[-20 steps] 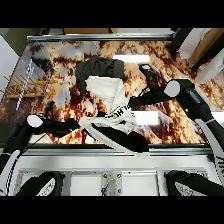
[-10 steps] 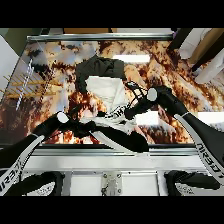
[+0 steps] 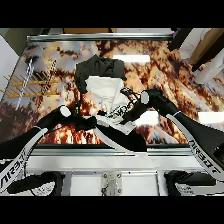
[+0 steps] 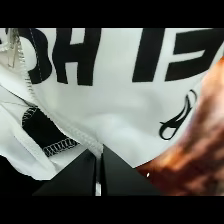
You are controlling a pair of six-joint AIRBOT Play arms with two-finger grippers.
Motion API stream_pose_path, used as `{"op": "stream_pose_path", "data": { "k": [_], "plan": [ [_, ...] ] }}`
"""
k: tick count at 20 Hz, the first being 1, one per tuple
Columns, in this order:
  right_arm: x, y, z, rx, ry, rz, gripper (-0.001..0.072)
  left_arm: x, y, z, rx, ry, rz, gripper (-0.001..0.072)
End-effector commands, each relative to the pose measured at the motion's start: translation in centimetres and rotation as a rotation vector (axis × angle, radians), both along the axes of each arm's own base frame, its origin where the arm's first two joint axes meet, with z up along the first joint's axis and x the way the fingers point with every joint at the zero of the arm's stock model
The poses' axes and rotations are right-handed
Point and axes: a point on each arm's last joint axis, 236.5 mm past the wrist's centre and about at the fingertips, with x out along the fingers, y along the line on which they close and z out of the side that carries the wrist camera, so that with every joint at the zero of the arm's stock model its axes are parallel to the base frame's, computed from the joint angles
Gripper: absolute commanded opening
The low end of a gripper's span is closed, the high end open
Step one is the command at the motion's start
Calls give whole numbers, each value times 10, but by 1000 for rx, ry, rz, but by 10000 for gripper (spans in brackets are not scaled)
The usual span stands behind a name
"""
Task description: Fold the clothes and pants, and hang the long-sleeved shirts on hangers.
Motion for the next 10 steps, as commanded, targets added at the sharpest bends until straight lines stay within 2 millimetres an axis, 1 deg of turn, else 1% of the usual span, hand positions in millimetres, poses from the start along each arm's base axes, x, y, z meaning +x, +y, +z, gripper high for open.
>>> {"op": "stream_pose_path", "data": {
  "k": [1, 2, 3, 4, 5, 6, 7, 8, 9, 10],
  "plan": [
    [37, -20, 54, -4, -165, -30, 18, 50, 36, 65, 65, -168, -30, 13],
    [56, -32, 98, 17, -267, -62, 18, 76, 48, 111, 69, -284, -10, 12],
    [70, -43, 146, 50, -368, -99, 18, 100, 57, 172, 52, -424, 20, 12],
    [80, -57, 201, 87, -490, -139, 18, 115, 64, 237, 42, -577, 44, 12],
    [82, -70, 252, 121, -601, -172, 17, 119, 66, 296, 32, -715, 55, 12],
    [77, -83, 302, 147, -711, -201, 17, 114, 66, 354, 23, -854, 51, 13],
    [68, -95, 344, 169, -807, -224, 17, 102, 62, 399, 21, -972, 26, 12],
    [57, -106, 376, 184, -882, -243, 17, 87, 58, 438, 20, -1084, -5, 12],
    [45, -115, 402, 197, -950, -261, 18, 72, 53, 462, 22, -1158, -40, 12],
    [36, -122, 420, 206, -1002, -278, 17, 56, 47, 478, 28, -1217, -84, 13]
  ]
}}
